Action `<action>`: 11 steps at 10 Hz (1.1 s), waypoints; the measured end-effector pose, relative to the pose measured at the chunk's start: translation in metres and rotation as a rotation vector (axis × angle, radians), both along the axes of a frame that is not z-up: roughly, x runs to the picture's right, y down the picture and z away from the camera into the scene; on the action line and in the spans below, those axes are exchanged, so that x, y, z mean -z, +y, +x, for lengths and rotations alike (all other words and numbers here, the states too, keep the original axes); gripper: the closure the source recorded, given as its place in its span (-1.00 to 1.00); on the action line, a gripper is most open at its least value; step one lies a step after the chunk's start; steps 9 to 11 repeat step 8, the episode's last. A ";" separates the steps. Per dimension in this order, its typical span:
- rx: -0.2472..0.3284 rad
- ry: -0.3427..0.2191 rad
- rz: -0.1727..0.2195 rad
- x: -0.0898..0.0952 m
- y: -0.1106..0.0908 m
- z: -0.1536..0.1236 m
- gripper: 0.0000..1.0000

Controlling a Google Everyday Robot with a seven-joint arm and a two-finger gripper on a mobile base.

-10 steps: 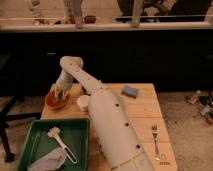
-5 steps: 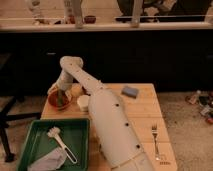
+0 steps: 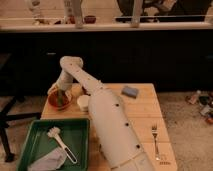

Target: Place pepper in red bowl

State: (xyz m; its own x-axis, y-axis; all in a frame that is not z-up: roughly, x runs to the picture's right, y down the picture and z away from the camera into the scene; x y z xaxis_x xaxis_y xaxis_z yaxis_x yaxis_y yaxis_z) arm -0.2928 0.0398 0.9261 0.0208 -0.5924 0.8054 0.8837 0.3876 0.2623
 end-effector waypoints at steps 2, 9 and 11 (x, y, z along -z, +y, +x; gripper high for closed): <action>0.000 0.000 0.000 0.000 0.000 0.000 -0.60; 0.028 -0.015 0.046 0.016 -0.015 -0.011 -0.60; 0.028 -0.015 0.046 0.016 -0.015 -0.011 -0.60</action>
